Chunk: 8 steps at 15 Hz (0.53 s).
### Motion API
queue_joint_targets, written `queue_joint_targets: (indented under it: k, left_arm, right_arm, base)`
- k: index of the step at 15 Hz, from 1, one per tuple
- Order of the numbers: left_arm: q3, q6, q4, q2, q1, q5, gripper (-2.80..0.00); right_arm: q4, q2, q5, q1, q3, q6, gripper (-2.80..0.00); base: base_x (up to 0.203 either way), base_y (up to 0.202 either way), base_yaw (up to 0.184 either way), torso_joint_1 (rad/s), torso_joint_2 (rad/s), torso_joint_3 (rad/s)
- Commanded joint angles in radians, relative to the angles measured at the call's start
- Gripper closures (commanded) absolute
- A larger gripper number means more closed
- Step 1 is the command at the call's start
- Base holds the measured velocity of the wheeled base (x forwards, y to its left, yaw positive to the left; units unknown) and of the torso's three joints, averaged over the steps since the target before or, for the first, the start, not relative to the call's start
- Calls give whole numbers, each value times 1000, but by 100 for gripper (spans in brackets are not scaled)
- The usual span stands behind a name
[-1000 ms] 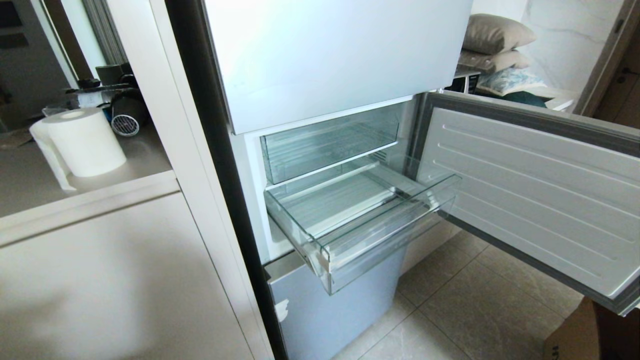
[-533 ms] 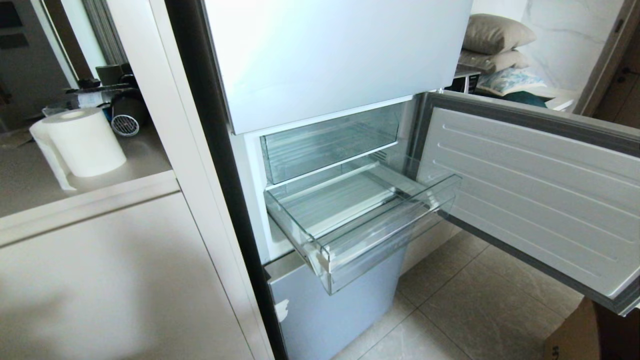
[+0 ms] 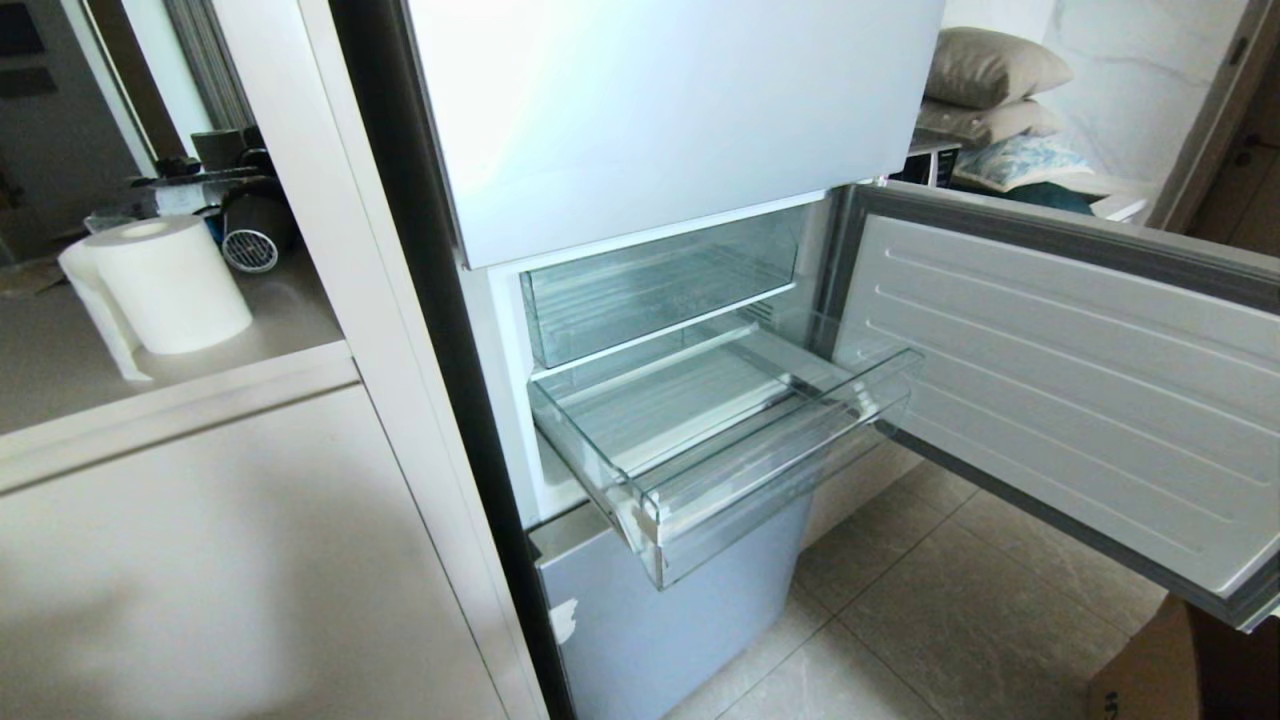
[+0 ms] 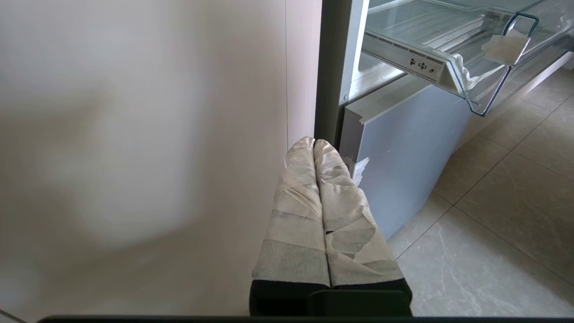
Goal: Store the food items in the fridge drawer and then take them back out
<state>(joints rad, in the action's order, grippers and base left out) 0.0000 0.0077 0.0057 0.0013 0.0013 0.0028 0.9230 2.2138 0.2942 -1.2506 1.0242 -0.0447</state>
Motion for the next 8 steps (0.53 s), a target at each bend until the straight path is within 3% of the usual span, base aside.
queue_joint_targets:
  k: [1, 8]
  left_arm:
    - [0, 0, 0, 0, 0, 0, 0]
    - [0, 0, 0, 0, 0, 0, 0]
  right_arm:
    - [27, 49, 24, 2, 18, 0, -280]
    - [48, 118, 31, -1, 65, 0, -280]
  base:
    - [0, 0, 0, 0, 0, 0]
    - [0, 0, 0, 0, 0, 0]
